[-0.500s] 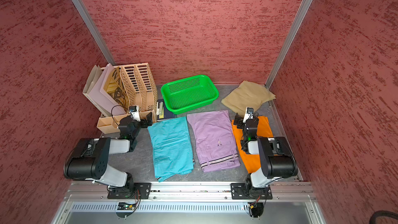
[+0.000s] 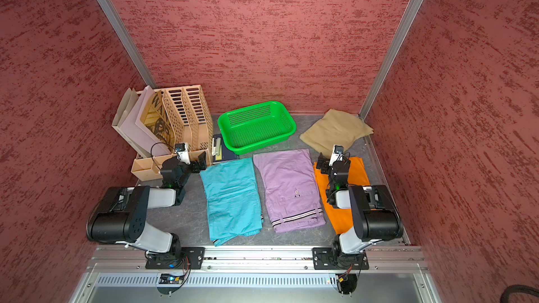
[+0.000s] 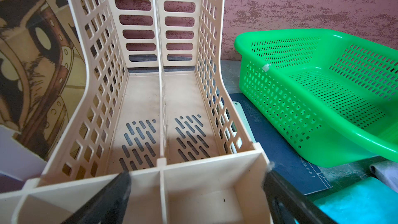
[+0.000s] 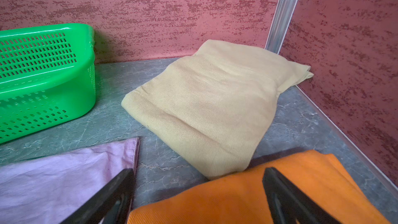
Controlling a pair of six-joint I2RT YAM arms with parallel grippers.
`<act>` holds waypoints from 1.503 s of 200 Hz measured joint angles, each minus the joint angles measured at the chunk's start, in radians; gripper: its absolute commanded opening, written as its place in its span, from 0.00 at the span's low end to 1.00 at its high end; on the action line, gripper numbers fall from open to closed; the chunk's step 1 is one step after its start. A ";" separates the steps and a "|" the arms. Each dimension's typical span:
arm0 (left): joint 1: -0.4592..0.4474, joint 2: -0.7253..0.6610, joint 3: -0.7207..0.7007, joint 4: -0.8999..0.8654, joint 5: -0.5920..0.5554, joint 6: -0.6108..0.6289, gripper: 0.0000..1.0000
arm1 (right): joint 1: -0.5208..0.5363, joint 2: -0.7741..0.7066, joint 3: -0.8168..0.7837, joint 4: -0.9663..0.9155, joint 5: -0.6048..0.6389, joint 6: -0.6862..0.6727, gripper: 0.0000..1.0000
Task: Put the folded long pants in the basket
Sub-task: Pick up the long pant from the corner of the board.
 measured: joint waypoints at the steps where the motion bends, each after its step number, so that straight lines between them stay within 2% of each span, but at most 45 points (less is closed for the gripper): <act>1: 0.000 0.000 0.000 0.000 0.000 0.000 1.00 | 0.000 0.000 0.000 0.000 0.000 0.000 0.98; 112: 0.001 0.000 0.000 0.000 0.000 0.000 1.00 | 0.000 0.000 0.000 0.000 0.000 0.000 0.98; 125: -0.013 -0.003 0.000 -0.006 -0.039 0.000 1.00 | 0.000 0.000 0.000 -0.001 0.000 0.000 0.98; 135: -0.036 -0.028 0.000 -0.037 -0.071 0.004 1.00 | 0.000 0.000 0.000 -0.001 0.000 0.000 0.98; 149: -0.076 -0.135 0.010 -0.158 -0.105 0.010 1.00 | 0.006 -0.025 0.007 -0.050 0.010 -0.001 0.98; 172: -0.103 -0.328 0.076 -0.315 -0.131 -0.086 1.00 | 0.036 -0.204 0.060 -0.272 0.095 0.027 0.98; 193: -0.052 -0.473 0.147 -0.464 -0.134 -0.324 1.00 | 0.047 -0.407 0.200 -0.509 0.196 0.176 0.98; 203: -0.002 -0.502 0.159 -0.529 -0.072 -0.435 1.00 | 0.039 -0.472 0.277 -0.605 0.204 0.234 0.98; 219: 0.053 -0.489 0.175 -0.623 0.057 -0.535 1.00 | 0.027 -0.515 0.395 -0.790 0.190 0.306 0.98; 234: 0.047 -0.419 0.221 -0.761 0.183 -0.583 1.00 | 0.021 -0.502 0.489 -0.972 0.168 0.371 0.98; 249: -0.006 -0.348 0.283 -0.912 0.266 -0.582 1.00 | 0.020 -0.443 0.555 -1.143 0.104 0.411 0.98; 276: -0.167 -0.300 0.350 -1.094 0.351 -0.557 1.00 | 0.020 -0.254 0.623 -1.392 -0.032 0.459 0.98; 300: -0.300 -0.296 0.373 -1.176 0.396 -0.539 1.00 | 0.021 -0.073 0.674 -1.528 -0.080 0.486 0.98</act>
